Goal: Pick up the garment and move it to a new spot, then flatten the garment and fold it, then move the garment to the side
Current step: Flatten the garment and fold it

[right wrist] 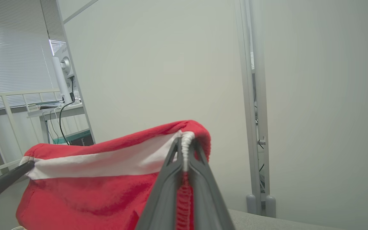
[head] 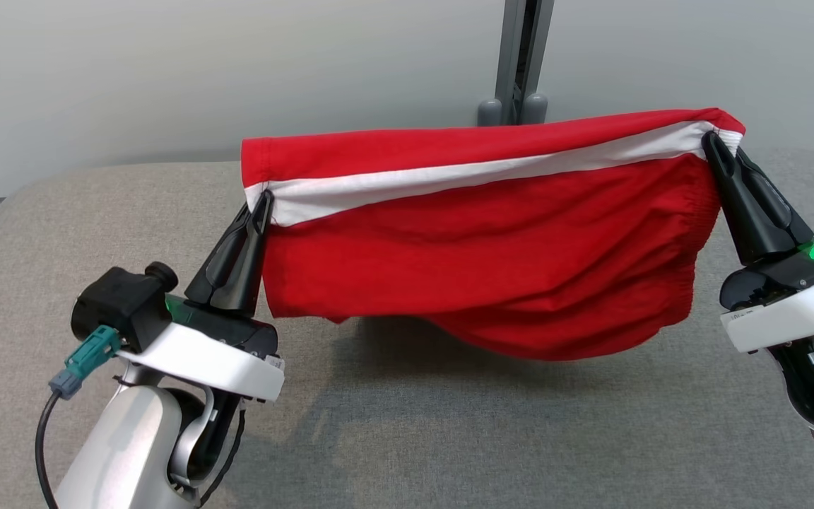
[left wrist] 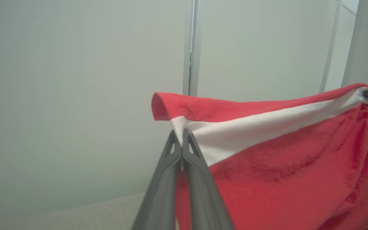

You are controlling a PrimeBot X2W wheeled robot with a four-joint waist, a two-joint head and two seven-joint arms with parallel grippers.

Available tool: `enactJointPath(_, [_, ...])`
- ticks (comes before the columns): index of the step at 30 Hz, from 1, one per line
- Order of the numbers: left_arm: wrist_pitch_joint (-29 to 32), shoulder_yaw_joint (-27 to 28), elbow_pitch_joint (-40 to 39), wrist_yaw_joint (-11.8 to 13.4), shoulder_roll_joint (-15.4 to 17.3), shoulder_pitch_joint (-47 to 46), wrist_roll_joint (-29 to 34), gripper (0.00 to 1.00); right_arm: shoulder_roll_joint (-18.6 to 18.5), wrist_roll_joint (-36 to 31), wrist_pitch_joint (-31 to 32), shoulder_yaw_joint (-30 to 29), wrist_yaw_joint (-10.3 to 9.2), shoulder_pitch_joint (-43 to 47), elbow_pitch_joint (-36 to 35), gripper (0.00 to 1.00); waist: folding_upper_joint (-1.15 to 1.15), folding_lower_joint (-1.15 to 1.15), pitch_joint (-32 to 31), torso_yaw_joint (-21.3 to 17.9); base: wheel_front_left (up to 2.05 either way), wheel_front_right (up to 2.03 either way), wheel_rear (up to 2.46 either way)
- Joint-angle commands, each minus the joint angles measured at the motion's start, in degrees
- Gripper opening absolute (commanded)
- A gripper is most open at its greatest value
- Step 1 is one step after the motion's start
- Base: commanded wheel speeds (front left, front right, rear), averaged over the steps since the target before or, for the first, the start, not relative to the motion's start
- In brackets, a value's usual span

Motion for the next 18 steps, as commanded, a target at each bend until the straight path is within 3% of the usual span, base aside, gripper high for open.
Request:
enactJointPath(1, [0.0, 0.3, -0.4, 0.4, 0.3, 0.7, -0.2, 0.0, 0.1, -0.4, 0.3, -0.4, 0.01, -0.3, 0.0, 0.0, 0.0, 0.0, -0.1, -0.1, 0.0, 0.0, 0.0])
enactJointPath(14, [-1.6, 2.6, -3.9, 2.2, -1.0, 0.7, -3.0, 0.0, 0.8, -2.4, 1.7, -1.9, 0.01, -1.3, -2.2, 0.0, 0.0, 0.0, 0.5, -0.4, 0.0, 0.0, 0.0])
enactJointPath(18, [-0.2, 2.6, -3.4, 1.1, -1.0, -1.8, -4.4, 0.0, 0.6, -4.6, 3.6, -0.8, 0.01, -5.0, -2.1, 0.0, 0.0, 0.0, 2.1, -0.6, 0.0, 0.0, 0.0])
